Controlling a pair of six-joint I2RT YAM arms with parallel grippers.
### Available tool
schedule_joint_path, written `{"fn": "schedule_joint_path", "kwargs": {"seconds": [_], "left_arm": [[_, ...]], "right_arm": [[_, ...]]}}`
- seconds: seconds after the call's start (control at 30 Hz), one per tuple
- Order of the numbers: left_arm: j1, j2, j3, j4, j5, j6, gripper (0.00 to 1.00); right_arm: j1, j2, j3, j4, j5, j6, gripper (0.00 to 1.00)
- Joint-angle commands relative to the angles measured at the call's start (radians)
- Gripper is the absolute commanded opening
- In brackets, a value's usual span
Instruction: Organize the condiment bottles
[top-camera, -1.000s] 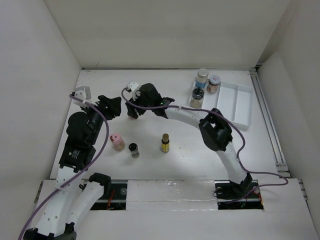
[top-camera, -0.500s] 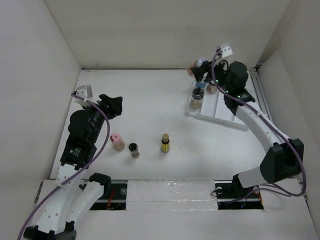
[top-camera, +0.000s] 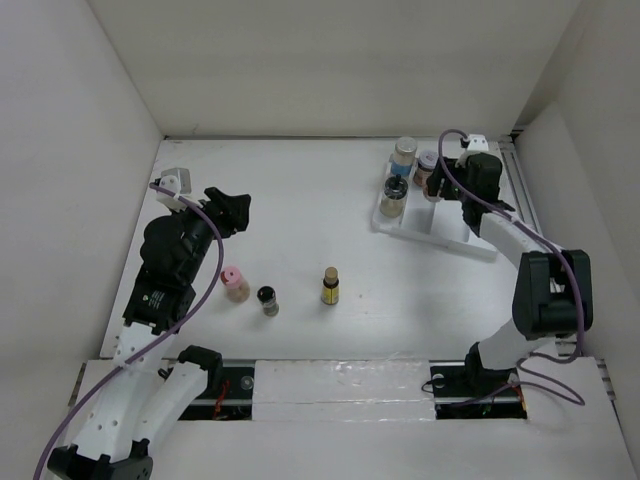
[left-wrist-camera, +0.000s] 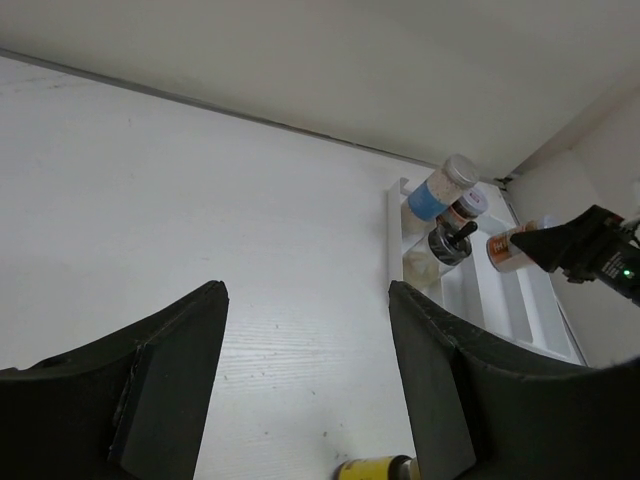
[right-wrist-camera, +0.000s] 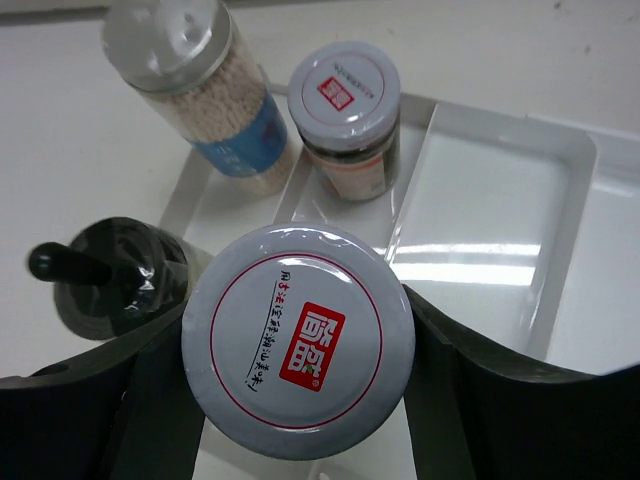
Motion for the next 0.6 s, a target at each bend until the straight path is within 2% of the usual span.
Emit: {"fn": "schedule_joint_path", "kwargs": {"seconds": [0.0, 0.17, 0.37, 0.57], "left_arm": [[-0.002, -0.005, -0.005, 0.054, 0.016, 0.0, 0.61], [-0.002, -0.005, -0.005, 0.054, 0.025, 0.0, 0.61], [-0.002, -0.005, -0.005, 0.054, 0.025, 0.009, 0.61], [-0.002, -0.005, -0.005, 0.054, 0.025, 0.009, 0.61]], "right_arm": [[0.002, 0.042, 0.083, 0.135, -0.06, 0.019, 0.51], [0.013, 0.145, 0.123, 0.155, -0.071, 0.019, 0.51], [0.042, 0.196, 0.134, 0.145, -0.036, -0.001, 0.52], [0.074, 0.214, 0.134, 0.111, 0.029, -0.021, 0.63]]}}
